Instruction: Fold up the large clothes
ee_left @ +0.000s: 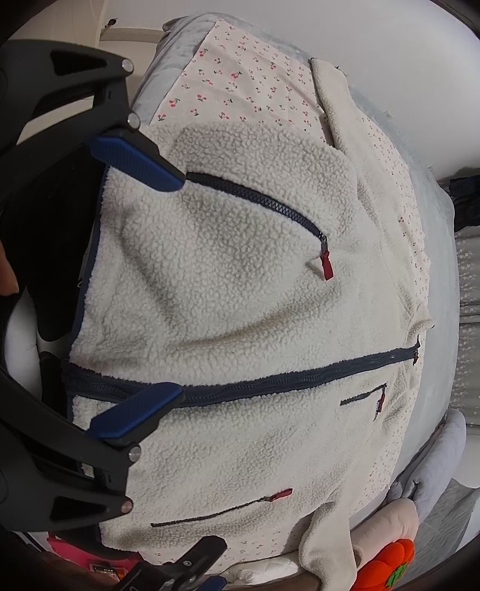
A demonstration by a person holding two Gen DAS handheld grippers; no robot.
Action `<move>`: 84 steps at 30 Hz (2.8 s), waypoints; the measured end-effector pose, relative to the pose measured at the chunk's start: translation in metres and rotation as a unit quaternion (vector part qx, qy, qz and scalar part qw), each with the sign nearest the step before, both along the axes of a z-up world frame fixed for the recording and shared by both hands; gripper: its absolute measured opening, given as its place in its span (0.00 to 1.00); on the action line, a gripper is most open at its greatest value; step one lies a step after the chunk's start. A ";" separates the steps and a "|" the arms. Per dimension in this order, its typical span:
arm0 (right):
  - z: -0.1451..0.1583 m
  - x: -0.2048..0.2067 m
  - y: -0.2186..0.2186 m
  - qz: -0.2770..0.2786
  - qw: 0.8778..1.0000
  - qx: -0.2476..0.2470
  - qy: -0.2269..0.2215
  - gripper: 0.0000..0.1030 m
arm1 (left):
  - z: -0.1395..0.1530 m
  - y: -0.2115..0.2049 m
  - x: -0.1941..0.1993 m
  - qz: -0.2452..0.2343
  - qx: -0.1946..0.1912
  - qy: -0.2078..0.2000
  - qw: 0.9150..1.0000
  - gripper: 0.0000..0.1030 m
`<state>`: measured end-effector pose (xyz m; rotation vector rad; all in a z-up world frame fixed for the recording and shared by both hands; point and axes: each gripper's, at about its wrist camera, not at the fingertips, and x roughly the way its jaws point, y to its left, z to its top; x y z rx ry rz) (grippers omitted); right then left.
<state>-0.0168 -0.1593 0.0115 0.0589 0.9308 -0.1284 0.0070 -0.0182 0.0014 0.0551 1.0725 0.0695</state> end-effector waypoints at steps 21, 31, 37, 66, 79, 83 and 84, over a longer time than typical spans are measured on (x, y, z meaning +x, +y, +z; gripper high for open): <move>-0.001 0.002 0.003 0.006 1.000 -0.004 0.004 1.00 | 0.001 0.000 -0.002 0.000 0.004 -0.003 1.000 1.00; -0.001 0.003 0.003 0.004 1.000 -0.008 0.005 1.00 | 0.001 0.003 -0.003 0.001 0.003 -0.004 1.000 1.00; -0.002 0.002 0.003 0.005 1.000 -0.009 0.006 1.00 | 0.001 0.004 -0.004 0.003 0.003 -0.004 1.000 1.00; -0.033 0.018 -0.048 -0.002 0.998 -0.006 0.059 1.00 | 0.009 0.110 0.013 0.047 -0.014 -0.084 0.995 1.00; -0.095 0.019 -0.088 -0.014 0.984 0.065 0.163 1.00 | -0.059 0.200 0.048 0.004 -0.134 -0.018 0.991 0.98; -0.103 0.016 -0.094 -0.017 0.984 0.090 0.153 1.00 | -0.086 0.206 0.054 0.001 -0.215 0.022 0.976 0.82; -0.104 0.014 -0.095 -0.016 0.985 0.091 0.149 1.00 | -0.090 0.204 0.053 0.000 -0.222 0.027 0.975 0.80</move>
